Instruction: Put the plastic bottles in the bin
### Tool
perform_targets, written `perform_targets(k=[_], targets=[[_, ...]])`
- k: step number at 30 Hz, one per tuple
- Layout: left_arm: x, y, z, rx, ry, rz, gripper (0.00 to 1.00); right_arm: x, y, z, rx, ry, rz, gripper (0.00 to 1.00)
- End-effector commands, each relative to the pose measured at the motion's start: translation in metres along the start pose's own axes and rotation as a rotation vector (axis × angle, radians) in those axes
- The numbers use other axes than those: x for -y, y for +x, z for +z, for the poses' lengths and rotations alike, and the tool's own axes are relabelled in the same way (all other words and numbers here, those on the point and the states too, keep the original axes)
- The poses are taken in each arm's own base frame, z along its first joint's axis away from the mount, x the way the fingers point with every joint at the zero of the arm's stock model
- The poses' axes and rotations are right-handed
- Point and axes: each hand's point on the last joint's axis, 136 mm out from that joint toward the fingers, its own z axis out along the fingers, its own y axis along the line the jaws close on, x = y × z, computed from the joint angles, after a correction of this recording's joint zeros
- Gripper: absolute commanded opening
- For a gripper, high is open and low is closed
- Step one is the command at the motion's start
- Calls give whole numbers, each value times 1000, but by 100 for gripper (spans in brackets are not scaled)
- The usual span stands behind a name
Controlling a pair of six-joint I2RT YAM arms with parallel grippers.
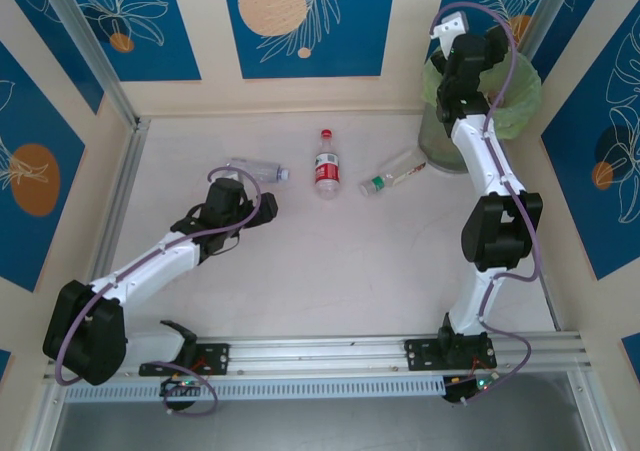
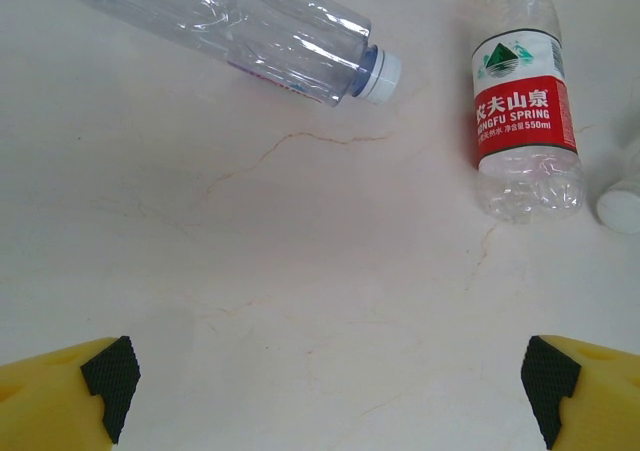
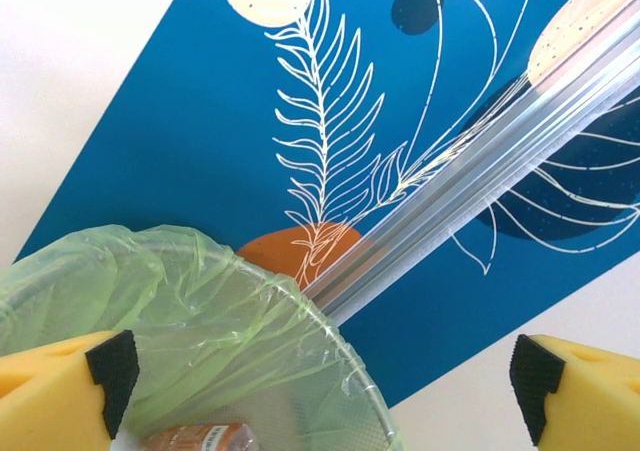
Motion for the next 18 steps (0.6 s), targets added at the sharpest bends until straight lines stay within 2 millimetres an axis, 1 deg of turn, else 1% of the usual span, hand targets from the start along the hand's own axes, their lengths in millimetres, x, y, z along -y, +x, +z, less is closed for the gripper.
perform_targets(k=[1,7,11,14,18], targets=[[-2,-7,-4,20,-9,7,100,13,-18,-6,26,12,52,99],[-2,-6,-1,3,-15,3,100,8,-28,-18,27,-52,94,99],[0,-4,3,-11,-13,-6,100,1,-33,-32,6,-121,162,99],[-1,-3,8,-39,-32,-17,100,-6,-36,-50,-26,-210,288,99],[3,-7,17,-61,-48,-25,100,-23,-43,-90,-55,-403,491,99]])
